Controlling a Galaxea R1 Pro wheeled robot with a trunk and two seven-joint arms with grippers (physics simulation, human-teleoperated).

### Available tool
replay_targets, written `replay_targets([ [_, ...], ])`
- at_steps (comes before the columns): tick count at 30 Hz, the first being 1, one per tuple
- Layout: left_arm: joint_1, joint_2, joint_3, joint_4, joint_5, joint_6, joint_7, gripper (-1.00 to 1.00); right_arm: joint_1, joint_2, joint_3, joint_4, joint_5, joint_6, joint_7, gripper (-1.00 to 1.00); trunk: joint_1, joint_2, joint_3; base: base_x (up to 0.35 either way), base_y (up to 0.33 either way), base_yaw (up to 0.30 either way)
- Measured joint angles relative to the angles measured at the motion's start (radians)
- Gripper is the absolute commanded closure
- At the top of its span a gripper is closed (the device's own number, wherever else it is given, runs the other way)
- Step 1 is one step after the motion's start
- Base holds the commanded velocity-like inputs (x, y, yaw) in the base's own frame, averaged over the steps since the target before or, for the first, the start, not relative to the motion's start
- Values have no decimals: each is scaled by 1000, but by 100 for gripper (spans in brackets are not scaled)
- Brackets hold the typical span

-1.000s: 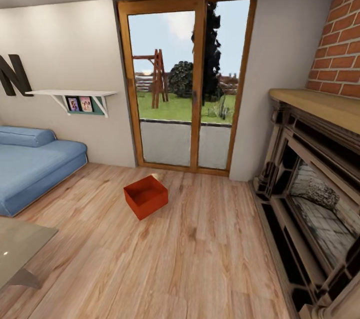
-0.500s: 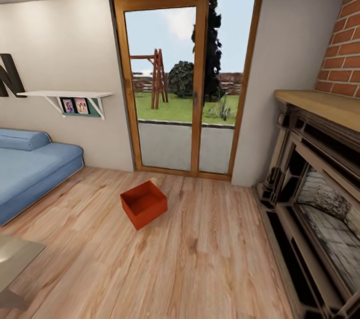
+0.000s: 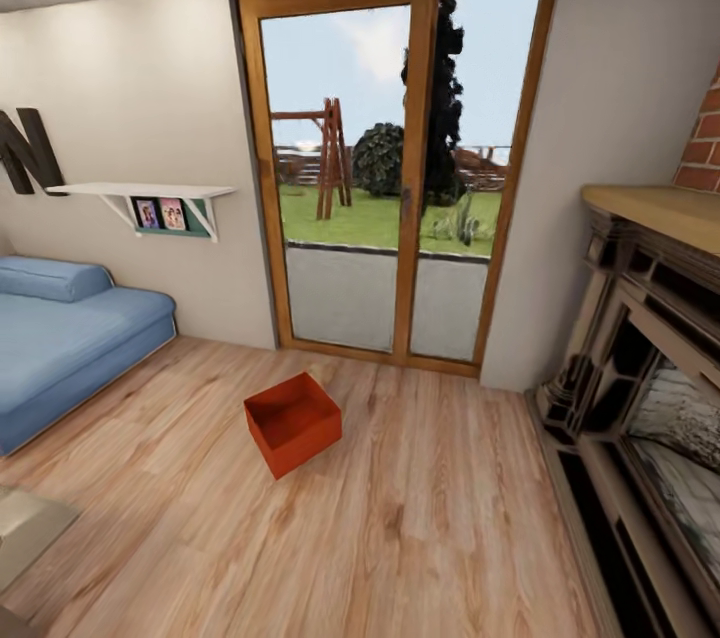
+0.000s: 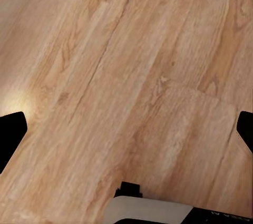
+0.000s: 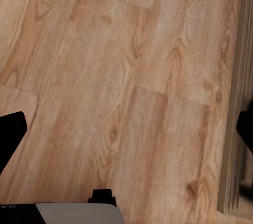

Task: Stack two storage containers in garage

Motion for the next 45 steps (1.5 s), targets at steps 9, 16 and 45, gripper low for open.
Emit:
replay_targets([
  [9,0,-1,0,0,0,0,0,-100,0,0,0,0,0,0,0,-100,0,0,4,321,-174,236],
  [16,0,-1,0,0,0,0,0,-100,0,0,0,0,0,0,0,-100,0,0,7,318,-181,235],
  [45,0,0,0,0,0,0,0,-100,0,0,0,0,0,0,0,-100,0,0,11,302,-203,71],
])
